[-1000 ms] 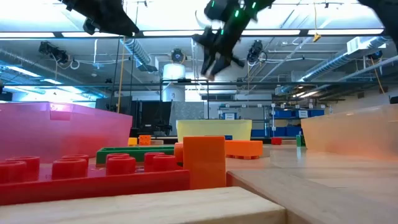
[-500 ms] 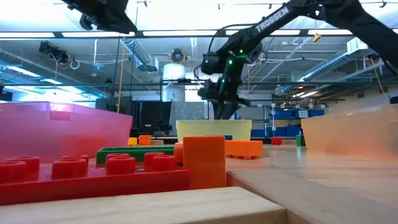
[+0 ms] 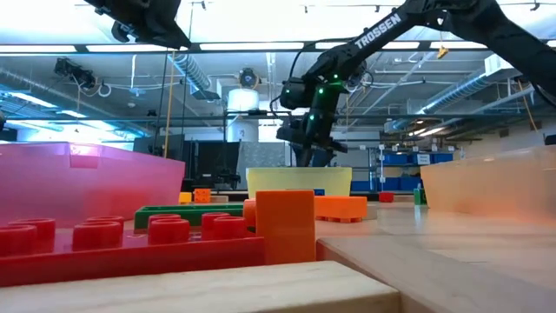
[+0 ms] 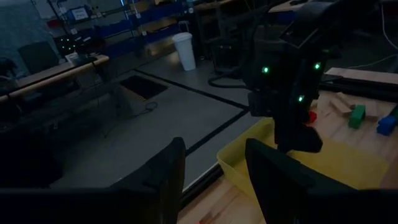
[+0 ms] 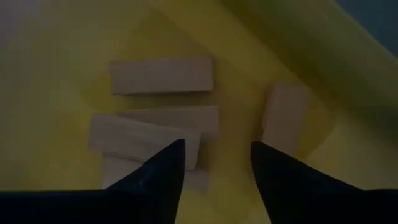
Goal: Sort blocks by size
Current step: Put the 3 stud green game piece into the pink bin
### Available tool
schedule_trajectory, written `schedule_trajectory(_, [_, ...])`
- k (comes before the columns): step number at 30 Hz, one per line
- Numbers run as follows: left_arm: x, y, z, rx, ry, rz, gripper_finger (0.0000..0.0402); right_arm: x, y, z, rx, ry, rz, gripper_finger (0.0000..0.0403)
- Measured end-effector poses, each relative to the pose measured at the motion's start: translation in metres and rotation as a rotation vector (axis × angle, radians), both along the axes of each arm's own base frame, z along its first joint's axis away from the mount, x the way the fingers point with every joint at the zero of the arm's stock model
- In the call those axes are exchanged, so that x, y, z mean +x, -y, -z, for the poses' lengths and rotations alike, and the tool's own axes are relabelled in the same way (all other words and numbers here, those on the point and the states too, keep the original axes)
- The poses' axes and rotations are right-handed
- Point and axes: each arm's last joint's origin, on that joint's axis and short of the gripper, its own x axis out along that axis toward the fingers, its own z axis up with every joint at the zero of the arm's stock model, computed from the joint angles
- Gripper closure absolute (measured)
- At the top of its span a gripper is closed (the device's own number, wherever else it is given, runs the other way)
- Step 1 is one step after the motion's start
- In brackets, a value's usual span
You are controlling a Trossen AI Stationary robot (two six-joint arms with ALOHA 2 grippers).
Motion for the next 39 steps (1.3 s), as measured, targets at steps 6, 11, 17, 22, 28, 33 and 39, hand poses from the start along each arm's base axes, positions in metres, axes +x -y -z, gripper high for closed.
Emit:
schedule_trajectory(6, [0.0, 0.0, 0.0, 0.001, 0.0, 0.0, 0.0224, -0.004, -0.001, -0.017, -0.031, 0.026, -0.027, 0.0201])
schedule_trajectory(11, [0.0, 0.0, 0.0, -0.001, 0.004, 0.0, 0.0224, -0.01, -0.004, -0.039, -0.065, 0.06, -0.029, 0.0199])
schedule_trajectory(17, [0.0, -0.001, 0.0, -0.013, 0.021, -0.007, 0.0224, -0.024, -0.014, -0.08, -0.112, 0.122, -0.044, 0.0196])
schedule_trajectory(22, [0.0, 0.0, 0.0, 0.008, -0.011, 0.006, 0.0224, -0.045, -0.032, -0.118, -0.155, 0.113, -0.054, 0.0196])
schedule_trajectory(28, [0.003, 0.002, 0.0, -0.011, -0.016, 0.12, 0.0224, -0.076, -0.066, -0.148, -0.179, 0.11, -0.035, 0.0198])
schedule_trajectory(33, [0.012, 0.012, -0.011, -0.029, -0.07, 0.21, 0.0224, -0.106, -0.111, -0.151, -0.16, 0.155, 0.032, 0.0202])
schedule_trajectory(39, [0.045, 0.034, -0.019, -0.112, -0.226, 0.276, 0.0224, -0.142, -0.159, -0.137, -0.183, 0.189, 0.141, 0.0201])
